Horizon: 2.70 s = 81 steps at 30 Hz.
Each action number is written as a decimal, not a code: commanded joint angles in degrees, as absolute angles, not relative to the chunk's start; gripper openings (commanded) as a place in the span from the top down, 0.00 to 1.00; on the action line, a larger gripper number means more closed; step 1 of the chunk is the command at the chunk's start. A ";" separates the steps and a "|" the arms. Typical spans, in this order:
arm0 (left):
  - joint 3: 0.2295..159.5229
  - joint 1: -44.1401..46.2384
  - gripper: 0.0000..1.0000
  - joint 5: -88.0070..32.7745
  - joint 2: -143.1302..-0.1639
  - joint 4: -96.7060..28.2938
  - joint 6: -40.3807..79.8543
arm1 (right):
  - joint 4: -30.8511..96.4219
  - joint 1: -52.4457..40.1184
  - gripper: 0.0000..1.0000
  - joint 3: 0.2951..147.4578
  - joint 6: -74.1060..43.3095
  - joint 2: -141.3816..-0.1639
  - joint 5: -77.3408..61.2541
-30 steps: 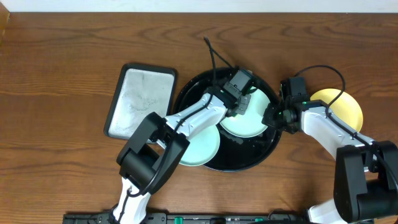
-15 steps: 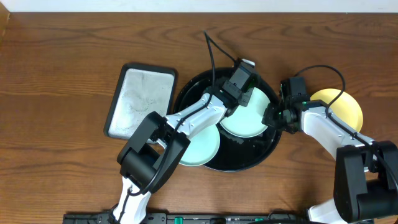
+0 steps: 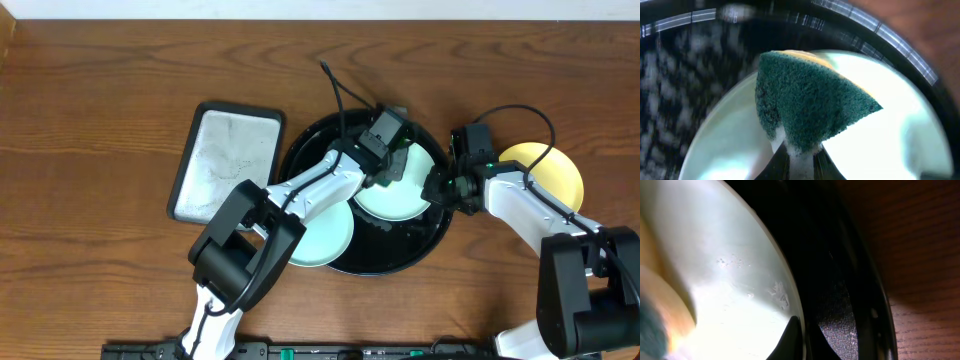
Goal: Clean dirty plates on tray and stack at the side
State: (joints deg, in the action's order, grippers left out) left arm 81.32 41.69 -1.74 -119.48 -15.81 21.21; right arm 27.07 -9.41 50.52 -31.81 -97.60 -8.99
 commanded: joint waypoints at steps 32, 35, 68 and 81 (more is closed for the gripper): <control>79.94 42.70 0.92 -7.64 -125.75 -20.64 35.88 | 29.41 -9.43 0.99 49.36 -30.57 -98.48 -3.25; 79.94 40.10 0.92 -4.10 -125.86 -20.71 32.03 | 29.41 -9.43 0.99 49.36 -30.57 -98.48 -3.27; 80.18 36.73 0.92 38.28 -115.81 -18.92 -1.50 | 29.65 -9.43 0.99 49.36 -30.13 -98.48 -3.25; 80.18 36.73 0.92 39.05 -109.03 -20.47 -1.32 | 30.00 -9.43 0.99 49.36 -30.00 -98.48 -3.22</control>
State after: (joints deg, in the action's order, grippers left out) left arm 80.88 36.45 36.47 -112.20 -18.98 -1.28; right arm 29.02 -10.04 50.81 -31.16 -97.36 -8.80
